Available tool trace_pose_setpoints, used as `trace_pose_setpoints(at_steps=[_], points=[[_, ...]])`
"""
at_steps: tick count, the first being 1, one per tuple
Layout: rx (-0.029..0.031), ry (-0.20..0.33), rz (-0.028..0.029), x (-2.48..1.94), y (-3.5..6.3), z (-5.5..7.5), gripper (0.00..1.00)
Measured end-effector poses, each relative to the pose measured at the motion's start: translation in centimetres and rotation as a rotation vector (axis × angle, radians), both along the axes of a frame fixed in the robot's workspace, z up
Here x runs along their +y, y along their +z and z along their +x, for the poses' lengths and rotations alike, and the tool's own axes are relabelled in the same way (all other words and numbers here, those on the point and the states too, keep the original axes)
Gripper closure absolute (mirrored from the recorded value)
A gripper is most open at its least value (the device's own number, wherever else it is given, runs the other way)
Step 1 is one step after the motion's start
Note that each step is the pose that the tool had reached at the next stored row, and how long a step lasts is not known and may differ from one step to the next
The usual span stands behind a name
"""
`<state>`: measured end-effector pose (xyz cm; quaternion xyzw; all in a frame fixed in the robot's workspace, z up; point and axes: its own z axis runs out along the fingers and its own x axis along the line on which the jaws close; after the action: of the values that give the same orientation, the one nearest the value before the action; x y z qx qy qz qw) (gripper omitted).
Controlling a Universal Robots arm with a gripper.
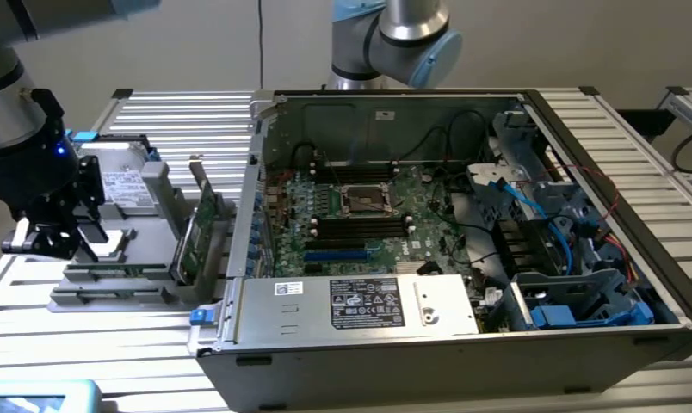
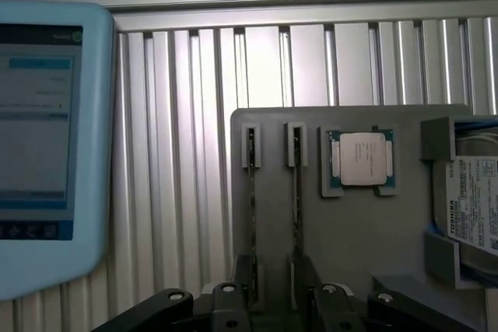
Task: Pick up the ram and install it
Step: 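Pick up the ram and move it above insertion slot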
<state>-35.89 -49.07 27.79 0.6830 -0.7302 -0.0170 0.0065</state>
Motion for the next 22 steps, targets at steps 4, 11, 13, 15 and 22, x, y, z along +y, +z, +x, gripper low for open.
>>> trace_pose_setpoints(at_steps=[4, 11, 13, 15, 22], points=[[0.0000, 0.008, 0.0000, -0.08, -0.73, 0.4, 0.64], [0.0000, 0.018, -0.0001, -0.34, -2.00, 0.4, 0.64], [0.0001, 0.021, -0.0001, -0.58, -2.36, 0.4, 0.64], [-0.0001, 0.026, 0.0001, -0.73, -2.75, 0.4, 0.64], [0.0001, 0.047, -0.0001, -0.87, -4.00, 0.4, 0.64]])
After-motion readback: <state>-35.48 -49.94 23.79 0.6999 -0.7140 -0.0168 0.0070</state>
